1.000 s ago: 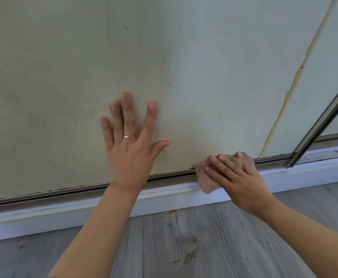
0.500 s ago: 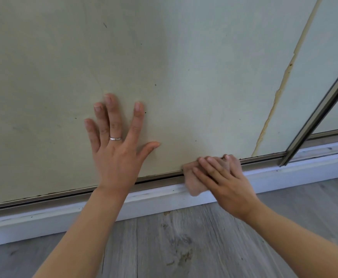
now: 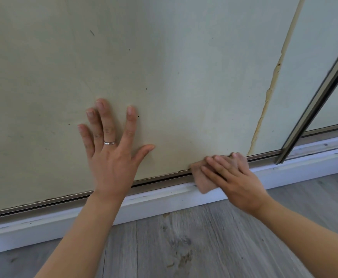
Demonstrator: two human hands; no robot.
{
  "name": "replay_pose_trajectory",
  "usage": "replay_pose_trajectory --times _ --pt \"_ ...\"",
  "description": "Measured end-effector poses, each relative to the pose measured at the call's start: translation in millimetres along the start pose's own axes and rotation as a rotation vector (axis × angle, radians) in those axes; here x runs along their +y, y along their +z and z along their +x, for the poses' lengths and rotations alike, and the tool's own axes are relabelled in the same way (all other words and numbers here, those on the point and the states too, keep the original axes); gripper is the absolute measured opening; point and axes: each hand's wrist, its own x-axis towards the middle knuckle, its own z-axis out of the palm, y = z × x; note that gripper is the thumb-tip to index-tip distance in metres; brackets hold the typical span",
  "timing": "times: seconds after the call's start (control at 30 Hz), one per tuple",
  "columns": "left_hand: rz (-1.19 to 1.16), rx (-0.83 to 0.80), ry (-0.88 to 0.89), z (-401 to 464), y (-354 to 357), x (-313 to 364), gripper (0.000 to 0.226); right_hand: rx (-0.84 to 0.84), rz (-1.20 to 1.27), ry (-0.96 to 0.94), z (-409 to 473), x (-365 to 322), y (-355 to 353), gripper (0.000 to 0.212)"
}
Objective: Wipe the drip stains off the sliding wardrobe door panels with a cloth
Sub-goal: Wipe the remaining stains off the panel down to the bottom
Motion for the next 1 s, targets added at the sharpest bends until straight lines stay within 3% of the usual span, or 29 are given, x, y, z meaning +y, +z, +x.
replay_pose_trajectory --times 0.13,0.37,0.57,0.63,0.73,0.9,1.0 --pt "0.019 0.015 0.001 -0.9 2.7 -0.8 0.087 0.026 0.011 0.1 -8.1 5.8 -4.8 0.079" --pt "0.016 0.018 0.02 -0.8 2.2 -1.2 0.086 0.262 0.063 0.26 63.8 -21.9 -17.7 0.088" --pt "0.042 0.019 0.002 -1.8 3.1 -1.8 0.087 0.184 0.049 0.225 46.1 -28.4 -9.1 0.093" --pt "0.034 0.02 0.007 -1.9 3.4 -1.2 0.087 0.234 0.049 0.235 63.8 -23.2 -20.2 0.087" --pt "0.026 0.015 0.024 -0.8 3.2 -0.9 0.087 0.336 0.09 0.355 93.2 -20.0 -35.7 0.061" --pt "0.015 0.027 0.01 -2.4 2.0 -0.8 0.089 0.219 0.101 0.458 72.6 -40.1 -31.4 0.065" --pt "0.025 0.027 0.013 -2.9 2.8 -3.1 0.087 0.33 0.127 0.526 107.3 -40.5 -44.7 0.059"
